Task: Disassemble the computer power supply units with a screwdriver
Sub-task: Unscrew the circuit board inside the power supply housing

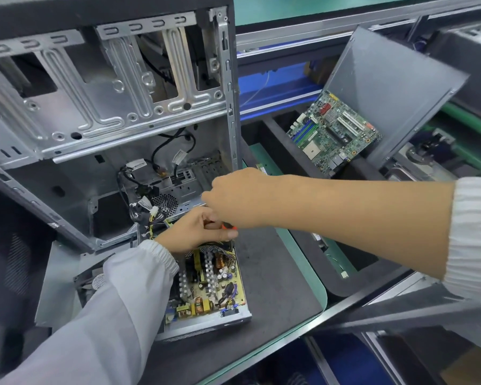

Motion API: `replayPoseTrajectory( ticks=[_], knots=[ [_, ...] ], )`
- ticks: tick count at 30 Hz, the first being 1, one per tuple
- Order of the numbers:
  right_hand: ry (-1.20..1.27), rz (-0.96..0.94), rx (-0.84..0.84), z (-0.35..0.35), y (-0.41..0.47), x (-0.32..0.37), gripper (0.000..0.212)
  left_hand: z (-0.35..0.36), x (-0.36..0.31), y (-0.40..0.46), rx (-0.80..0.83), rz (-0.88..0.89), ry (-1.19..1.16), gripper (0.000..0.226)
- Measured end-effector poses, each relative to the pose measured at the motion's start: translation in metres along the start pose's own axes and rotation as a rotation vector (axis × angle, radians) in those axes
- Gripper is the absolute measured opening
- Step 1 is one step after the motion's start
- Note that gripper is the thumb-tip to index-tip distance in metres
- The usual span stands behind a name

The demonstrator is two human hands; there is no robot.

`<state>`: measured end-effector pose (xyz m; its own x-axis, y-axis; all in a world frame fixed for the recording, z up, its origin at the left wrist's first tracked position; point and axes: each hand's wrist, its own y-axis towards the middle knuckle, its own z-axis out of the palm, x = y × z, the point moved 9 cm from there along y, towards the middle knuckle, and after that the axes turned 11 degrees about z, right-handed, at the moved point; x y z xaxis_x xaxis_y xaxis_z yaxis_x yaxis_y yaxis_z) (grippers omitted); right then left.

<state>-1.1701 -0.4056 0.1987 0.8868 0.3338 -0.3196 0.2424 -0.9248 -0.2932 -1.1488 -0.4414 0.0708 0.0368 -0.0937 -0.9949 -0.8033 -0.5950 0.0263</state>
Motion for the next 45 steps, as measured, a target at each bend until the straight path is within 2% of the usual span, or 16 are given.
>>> replayPoseTrajectory(
  ticks=[3, 5, 7, 9, 12, 15, 19, 21, 22, 27, 30, 34, 36, 37, 41, 45],
  knots=[
    [0.048, -0.114, 0.07, 0.003, -0.001, 0.002, 0.034, -0.002, -0.001, 0.002, -0.041, 0.018, 0.006, 0.05],
    [0.169, -0.166, 0.119, 0.003, -0.002, 0.004, 0.029, -0.003, -0.006, 0.003, -0.096, 0.057, 0.05, 0.041],
    [0.22, -0.099, 0.132, 0.003, -0.001, -0.003, 0.04, 0.0, -0.012, 0.002, -0.107, 0.086, 0.1, 0.028],
    [0.146, 0.049, 0.057, 0.002, 0.0, -0.014, 0.054, 0.004, -0.012, 0.004, -0.062, 0.1, 0.105, 0.024],
    [0.041, 0.104, -0.119, -0.001, 0.003, -0.015, 0.033, 0.002, -0.008, 0.003, -0.009, 0.057, 0.096, 0.035],
    [0.097, 0.013, -0.004, 0.007, 0.004, -0.014, 0.029, -0.004, -0.004, -0.001, -0.003, 0.032, 0.031, 0.027],
    [0.194, -0.139, 0.091, 0.006, 0.0, -0.007, 0.036, -0.015, 0.002, 0.001, -0.107, 0.013, 0.097, 0.052],
    [0.266, -0.112, 0.103, 0.007, 0.0, -0.008, 0.047, -0.009, -0.006, 0.006, -0.126, 0.049, 0.137, 0.035],
    [0.287, -0.058, 0.089, 0.008, 0.001, -0.011, 0.051, -0.006, -0.01, 0.008, -0.109, 0.052, 0.176, 0.042],
    [0.109, 0.087, -0.144, 0.001, 0.0, -0.016, 0.023, -0.001, -0.016, 0.005, 0.009, 0.059, 0.09, 0.034],
    [0.108, 0.027, -0.043, 0.006, 0.003, -0.015, 0.023, -0.004, -0.011, 0.002, 0.044, 0.009, 0.079, 0.018],
    [0.038, -0.135, 0.111, 0.013, 0.0, -0.008, 0.04, -0.016, -0.008, 0.004, -0.003, -0.001, 0.18, 0.068],
    [0.113, -0.174, 0.142, 0.011, -0.002, -0.003, 0.045, -0.02, -0.006, 0.004, -0.04, -0.007, 0.254, 0.074],
    [0.177, -0.17, 0.165, 0.011, -0.001, -0.003, 0.047, -0.02, -0.006, 0.004, -0.052, 0.002, 0.24, 0.064],
    [0.231, 0.04, 0.136, 0.016, 0.003, -0.019, 0.058, -0.012, -0.011, 0.004, -0.065, 0.065, 0.146, 0.023],
    [0.081, 0.181, -0.076, 0.011, 0.006, -0.024, 0.022, -0.002, -0.026, 0.006, -0.031, 0.147, 0.186, 0.04]
  ],
)
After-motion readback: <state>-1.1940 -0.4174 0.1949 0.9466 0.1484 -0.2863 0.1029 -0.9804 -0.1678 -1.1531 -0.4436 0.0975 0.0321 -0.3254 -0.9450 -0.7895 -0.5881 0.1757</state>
